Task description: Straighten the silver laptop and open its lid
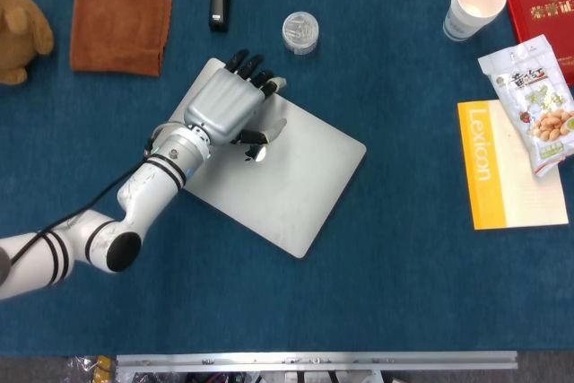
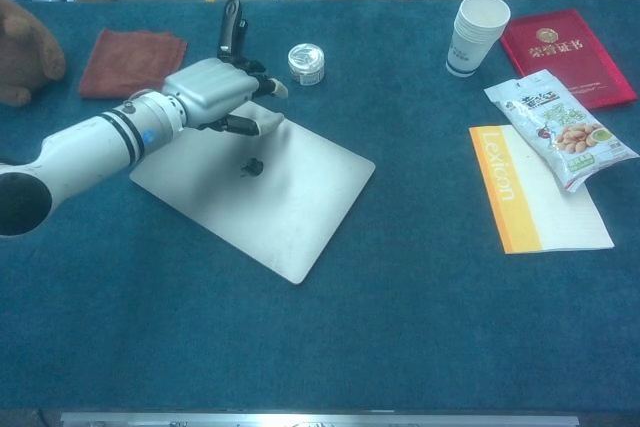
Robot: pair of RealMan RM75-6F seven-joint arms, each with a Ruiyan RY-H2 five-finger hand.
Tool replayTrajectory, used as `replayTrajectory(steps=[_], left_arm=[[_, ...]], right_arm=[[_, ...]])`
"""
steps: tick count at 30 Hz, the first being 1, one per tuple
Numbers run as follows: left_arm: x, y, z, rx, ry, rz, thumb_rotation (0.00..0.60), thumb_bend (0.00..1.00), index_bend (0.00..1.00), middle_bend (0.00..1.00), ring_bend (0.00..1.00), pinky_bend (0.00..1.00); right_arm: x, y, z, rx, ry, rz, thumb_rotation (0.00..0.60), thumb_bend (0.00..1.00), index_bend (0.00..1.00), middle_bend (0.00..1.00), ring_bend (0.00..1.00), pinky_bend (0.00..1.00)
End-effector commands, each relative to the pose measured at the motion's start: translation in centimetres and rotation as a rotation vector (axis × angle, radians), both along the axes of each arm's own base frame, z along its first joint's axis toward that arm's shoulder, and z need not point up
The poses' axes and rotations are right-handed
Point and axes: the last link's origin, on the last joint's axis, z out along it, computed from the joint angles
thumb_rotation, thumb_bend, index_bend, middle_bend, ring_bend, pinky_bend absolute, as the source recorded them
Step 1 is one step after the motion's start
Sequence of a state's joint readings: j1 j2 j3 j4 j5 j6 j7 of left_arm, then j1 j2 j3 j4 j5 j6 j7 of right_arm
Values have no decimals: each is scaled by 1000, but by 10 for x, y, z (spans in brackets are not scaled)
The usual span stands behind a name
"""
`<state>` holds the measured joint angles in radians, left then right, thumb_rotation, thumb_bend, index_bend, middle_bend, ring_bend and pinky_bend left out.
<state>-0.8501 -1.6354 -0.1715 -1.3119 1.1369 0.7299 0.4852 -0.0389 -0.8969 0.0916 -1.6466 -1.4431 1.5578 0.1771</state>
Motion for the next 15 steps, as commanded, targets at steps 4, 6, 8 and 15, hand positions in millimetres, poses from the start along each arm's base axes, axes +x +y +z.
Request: replayTrajectory(steps=[4,6,8,15], left_arm=[[-10,10,-5,23,58,17,0,364,135,188,0,0],[-14,14,-5,33,71,29,0,364,135,189,0,0],[-18,16,-5,37,79,42,0,364,135,194,0,0],[-29,20,-5,55,117,58,0,364,135,204,0,0]], right_arm=[[-1,1,2,-6,4,-5,600,268,0,20,0,61],[-1,1,2,-8,4,-7,600,268,0,20,0,61],[-1,1,2,-8,4,-9,600,268,0,20,0,60],[-1,1,2,-8,5,-8,600,268,0,20,0,60]])
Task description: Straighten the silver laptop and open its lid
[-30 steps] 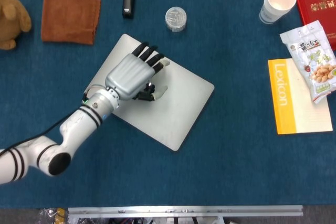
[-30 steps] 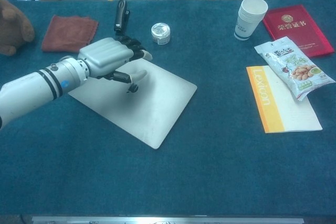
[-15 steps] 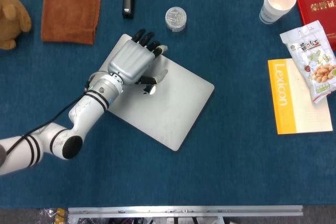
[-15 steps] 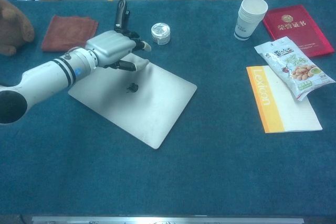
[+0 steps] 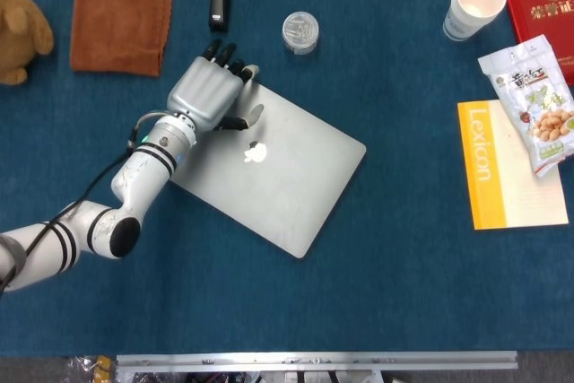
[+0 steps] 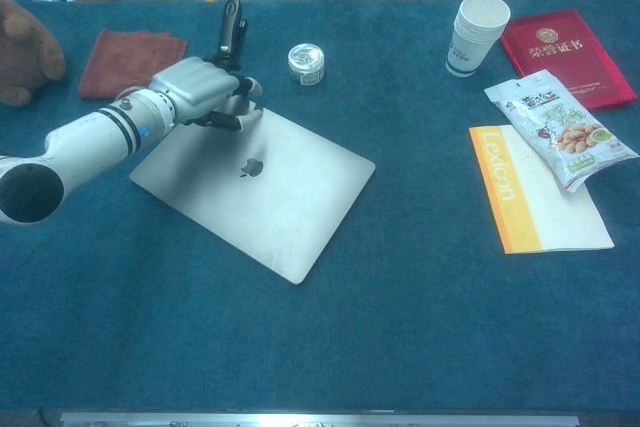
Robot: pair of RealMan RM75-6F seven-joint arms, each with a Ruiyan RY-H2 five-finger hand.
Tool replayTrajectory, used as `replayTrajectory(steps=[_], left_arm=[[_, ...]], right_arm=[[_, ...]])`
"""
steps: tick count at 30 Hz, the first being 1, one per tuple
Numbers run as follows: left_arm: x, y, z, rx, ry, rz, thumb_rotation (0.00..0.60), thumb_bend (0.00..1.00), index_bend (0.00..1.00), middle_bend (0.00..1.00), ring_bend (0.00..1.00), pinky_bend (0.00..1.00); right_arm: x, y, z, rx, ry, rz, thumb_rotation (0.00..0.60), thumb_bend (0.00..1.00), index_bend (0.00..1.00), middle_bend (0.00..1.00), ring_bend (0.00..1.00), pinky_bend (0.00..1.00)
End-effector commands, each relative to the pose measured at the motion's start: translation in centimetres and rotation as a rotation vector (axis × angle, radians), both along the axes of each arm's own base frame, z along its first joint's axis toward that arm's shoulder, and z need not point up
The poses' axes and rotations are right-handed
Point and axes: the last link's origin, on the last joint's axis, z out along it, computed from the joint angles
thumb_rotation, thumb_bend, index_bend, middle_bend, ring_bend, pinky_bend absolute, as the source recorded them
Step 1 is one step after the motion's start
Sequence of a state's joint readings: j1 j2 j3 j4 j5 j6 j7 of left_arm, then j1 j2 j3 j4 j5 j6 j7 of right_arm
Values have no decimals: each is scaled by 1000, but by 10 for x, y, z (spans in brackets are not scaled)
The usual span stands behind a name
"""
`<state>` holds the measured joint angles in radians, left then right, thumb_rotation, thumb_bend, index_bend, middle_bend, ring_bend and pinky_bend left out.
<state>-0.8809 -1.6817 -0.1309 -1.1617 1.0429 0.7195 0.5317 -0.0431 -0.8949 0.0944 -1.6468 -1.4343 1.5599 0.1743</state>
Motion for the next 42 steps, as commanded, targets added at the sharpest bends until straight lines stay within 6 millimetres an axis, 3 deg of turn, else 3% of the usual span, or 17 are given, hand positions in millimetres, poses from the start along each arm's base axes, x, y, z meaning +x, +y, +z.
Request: replayTrajectory(steps=[1,20,42], left_arm=[[-2,0,0,1,7,3,0,364,135,207,0,0],[-13,-2,5,6,61,-5,0,364,135,260,0,0],[-48,-20,38,14,87,70,0,364,125,265,0,0]], right_arm=[[0,0,0,0,1,1,600,268,0,20,0,60],[2,0,-1,-2,1,2,600,268,0,20,0,60],[11,-3,-7,9,-8,27,600,268,0,20,0,60]])
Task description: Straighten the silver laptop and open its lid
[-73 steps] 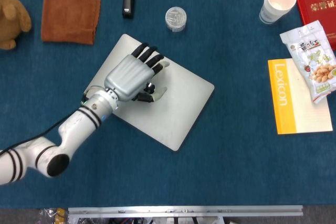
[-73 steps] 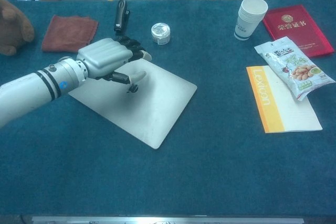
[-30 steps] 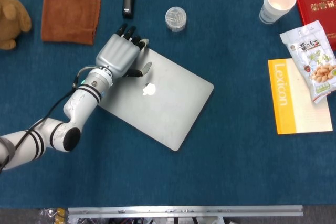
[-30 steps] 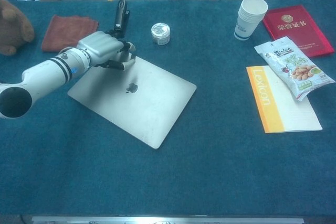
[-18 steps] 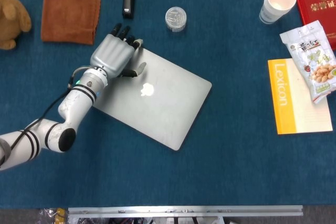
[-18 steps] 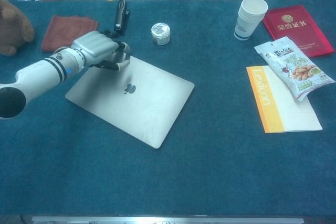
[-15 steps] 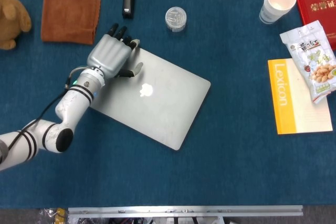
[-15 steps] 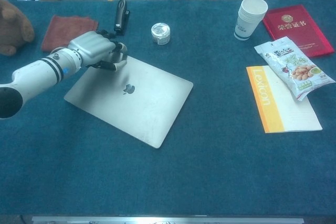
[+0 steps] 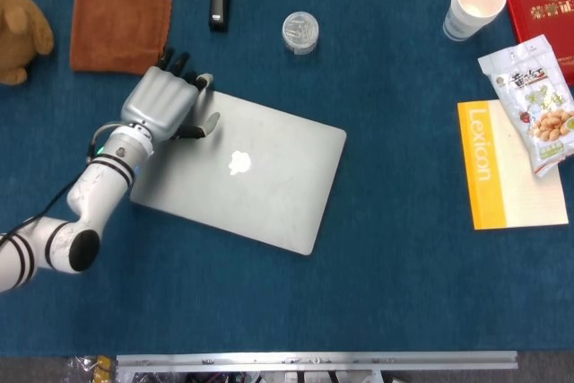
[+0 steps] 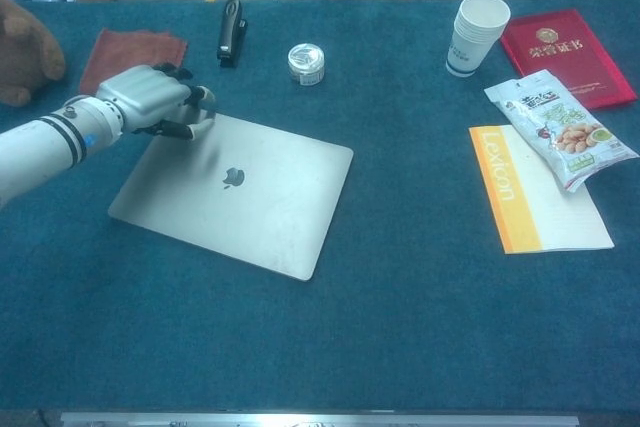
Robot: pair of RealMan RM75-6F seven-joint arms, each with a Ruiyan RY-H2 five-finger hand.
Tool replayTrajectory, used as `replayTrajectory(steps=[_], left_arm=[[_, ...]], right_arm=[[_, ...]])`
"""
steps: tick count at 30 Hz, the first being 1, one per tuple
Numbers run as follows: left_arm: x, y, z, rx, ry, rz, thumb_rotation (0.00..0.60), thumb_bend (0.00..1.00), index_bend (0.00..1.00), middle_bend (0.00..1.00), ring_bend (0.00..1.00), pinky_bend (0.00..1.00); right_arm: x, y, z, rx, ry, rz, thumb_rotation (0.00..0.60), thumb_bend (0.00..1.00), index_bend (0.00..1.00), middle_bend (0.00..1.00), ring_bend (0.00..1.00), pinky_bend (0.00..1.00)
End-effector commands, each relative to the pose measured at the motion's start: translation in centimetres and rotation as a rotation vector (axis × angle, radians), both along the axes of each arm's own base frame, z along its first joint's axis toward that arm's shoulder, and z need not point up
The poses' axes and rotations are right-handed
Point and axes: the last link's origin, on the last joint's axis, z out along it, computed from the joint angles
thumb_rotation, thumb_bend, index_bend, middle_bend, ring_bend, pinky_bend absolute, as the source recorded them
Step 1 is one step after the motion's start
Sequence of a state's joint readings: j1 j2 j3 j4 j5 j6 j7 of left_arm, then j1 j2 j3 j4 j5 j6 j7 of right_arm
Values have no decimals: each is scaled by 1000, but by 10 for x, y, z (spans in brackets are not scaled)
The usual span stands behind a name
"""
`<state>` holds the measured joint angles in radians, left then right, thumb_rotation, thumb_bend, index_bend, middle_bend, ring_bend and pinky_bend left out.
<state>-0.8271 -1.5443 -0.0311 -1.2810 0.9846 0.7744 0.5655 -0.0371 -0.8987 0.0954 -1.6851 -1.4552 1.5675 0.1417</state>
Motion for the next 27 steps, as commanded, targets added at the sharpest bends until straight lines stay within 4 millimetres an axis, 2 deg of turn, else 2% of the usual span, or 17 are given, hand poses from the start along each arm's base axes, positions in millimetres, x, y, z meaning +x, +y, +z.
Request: replayTrajectory(steps=[1,27], left_arm=[[-4,-3,4,4,2,8,0,364,125,264,0,0],[-32,-32,29,10,6,77,0,364,119,261,0,0]], right_arm=[[1,0,-1,2,-1,2,600,268,0,20,0,60],[6,-2,-2,0,-22,27,600,268,0,20,0,60]])
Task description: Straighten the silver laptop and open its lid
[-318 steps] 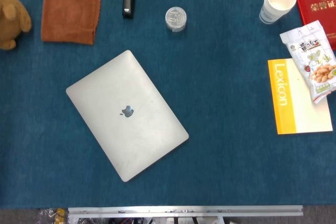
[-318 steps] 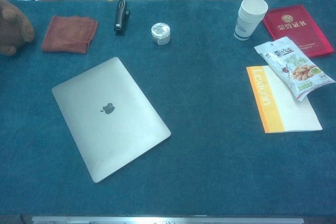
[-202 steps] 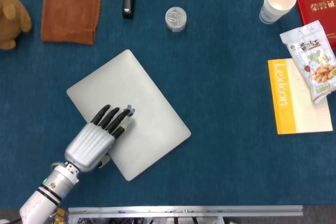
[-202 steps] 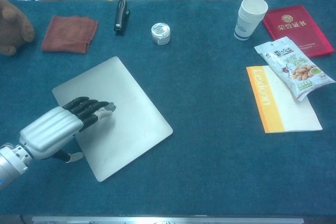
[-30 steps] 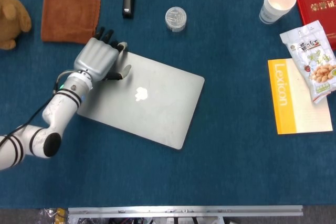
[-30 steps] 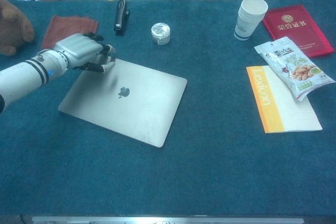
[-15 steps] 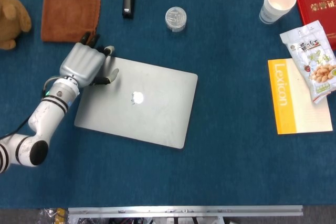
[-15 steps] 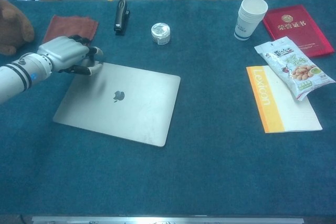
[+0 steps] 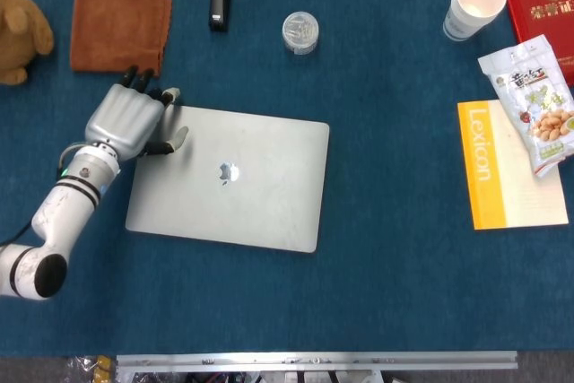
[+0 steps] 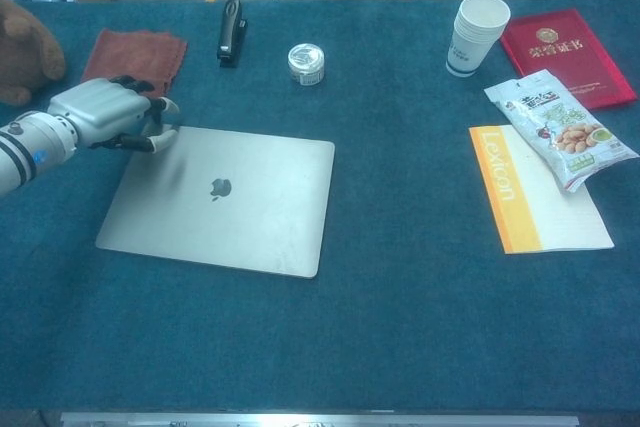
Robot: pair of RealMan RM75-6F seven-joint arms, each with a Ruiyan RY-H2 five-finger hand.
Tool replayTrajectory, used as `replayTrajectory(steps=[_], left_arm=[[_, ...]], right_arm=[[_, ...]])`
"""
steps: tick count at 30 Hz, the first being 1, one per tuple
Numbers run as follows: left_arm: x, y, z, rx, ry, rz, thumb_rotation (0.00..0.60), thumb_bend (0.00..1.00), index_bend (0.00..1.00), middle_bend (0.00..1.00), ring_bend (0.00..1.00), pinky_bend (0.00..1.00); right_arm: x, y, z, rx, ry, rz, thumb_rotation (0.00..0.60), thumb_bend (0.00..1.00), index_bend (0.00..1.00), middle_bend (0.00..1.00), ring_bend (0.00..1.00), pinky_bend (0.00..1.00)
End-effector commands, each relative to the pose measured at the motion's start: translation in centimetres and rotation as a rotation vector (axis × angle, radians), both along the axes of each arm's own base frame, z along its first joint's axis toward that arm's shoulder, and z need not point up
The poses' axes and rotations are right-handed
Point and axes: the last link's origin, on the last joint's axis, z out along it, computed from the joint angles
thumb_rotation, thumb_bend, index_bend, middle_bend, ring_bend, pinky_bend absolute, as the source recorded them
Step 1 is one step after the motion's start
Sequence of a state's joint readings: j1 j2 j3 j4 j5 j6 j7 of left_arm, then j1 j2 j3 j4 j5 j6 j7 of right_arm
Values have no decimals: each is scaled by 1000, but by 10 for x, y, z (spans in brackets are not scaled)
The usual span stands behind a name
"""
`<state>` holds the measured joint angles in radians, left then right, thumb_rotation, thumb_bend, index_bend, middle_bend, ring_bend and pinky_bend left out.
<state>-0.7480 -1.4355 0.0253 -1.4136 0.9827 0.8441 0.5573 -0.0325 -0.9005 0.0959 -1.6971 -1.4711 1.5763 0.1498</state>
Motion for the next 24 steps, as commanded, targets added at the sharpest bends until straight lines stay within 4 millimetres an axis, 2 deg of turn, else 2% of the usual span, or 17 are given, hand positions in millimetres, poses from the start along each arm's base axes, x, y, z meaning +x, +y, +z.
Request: replayTrajectory(steps=[1,15,24], left_arm=[[-3,-4,2,-2,4,6,0,364,119,261,0,0],[-12,-22,6,-14,16,23,0,364,118,260,0,0],[-14,-24,15,12,14,25,0,364,117,256,0,0]], right_arm=[[0,0,0,0,-3,4,600,268,0,20,0,60],[1,-1,-1,-2,-16,15,600,268,0,20,0,61],[2,-3,-3,9,-23,26,600,267,0,20,0,60]])
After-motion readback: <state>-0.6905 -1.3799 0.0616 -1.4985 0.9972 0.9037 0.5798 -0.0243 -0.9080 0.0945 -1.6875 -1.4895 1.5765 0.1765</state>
